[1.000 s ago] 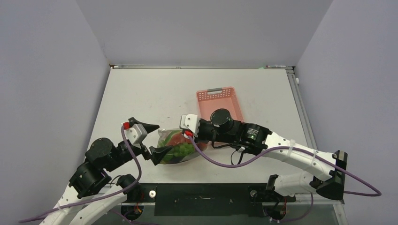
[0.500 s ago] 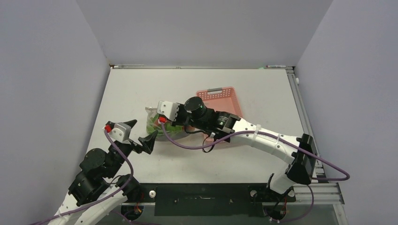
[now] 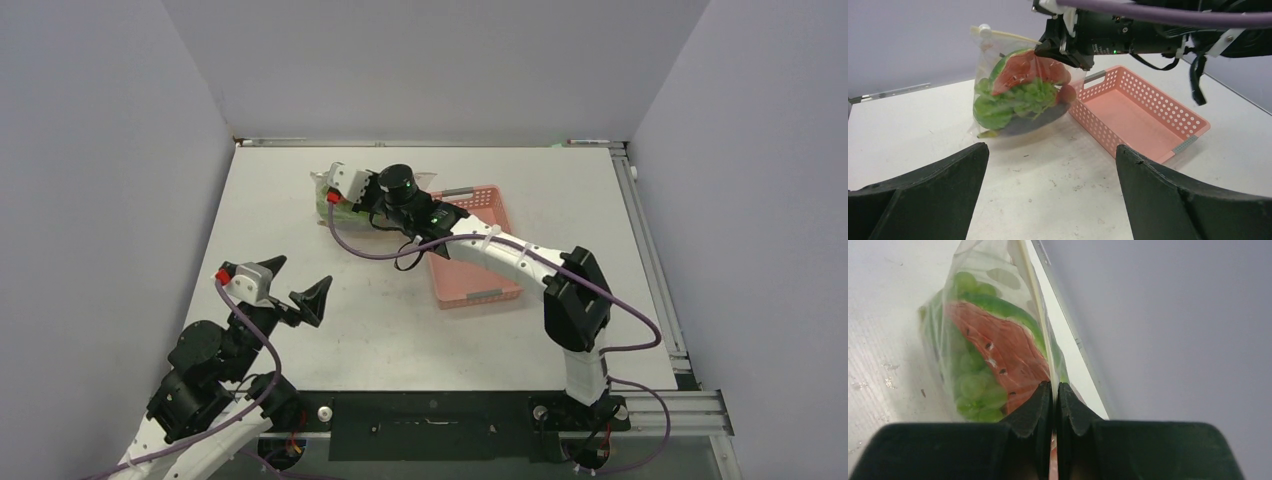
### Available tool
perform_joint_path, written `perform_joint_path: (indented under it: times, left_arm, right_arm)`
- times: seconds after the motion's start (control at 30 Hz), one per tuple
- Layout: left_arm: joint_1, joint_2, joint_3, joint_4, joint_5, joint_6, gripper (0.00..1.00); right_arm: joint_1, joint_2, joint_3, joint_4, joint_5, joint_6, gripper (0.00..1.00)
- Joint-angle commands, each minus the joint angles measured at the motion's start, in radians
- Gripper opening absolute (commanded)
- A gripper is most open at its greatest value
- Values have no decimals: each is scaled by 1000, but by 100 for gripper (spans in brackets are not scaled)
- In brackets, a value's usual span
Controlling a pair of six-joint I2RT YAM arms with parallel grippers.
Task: Place the food in the zip-top bag and seal the zipper
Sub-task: Place the zipper food storage bag at the center of the board.
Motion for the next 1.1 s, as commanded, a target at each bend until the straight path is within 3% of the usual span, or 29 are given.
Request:
perform_joint_path:
  times: [0.0,0.3,0.73,1.07]
  left_arm:
    - [13,-2,-1,48,20,-20,96]
    - [19,-7,-8,58,42,-25,96]
    - [88,16,-12,67,84,-42,96]
    - [147,61,-11,75,129,-54,96]
  right_arm:
    - [28,24,20,190,0,7,5]
    - [117,-23,-246,202,11,88,5]
    - [126,-114,-384,143,-86,269,6]
    - [127,-270,-543,250,-105,373,50]
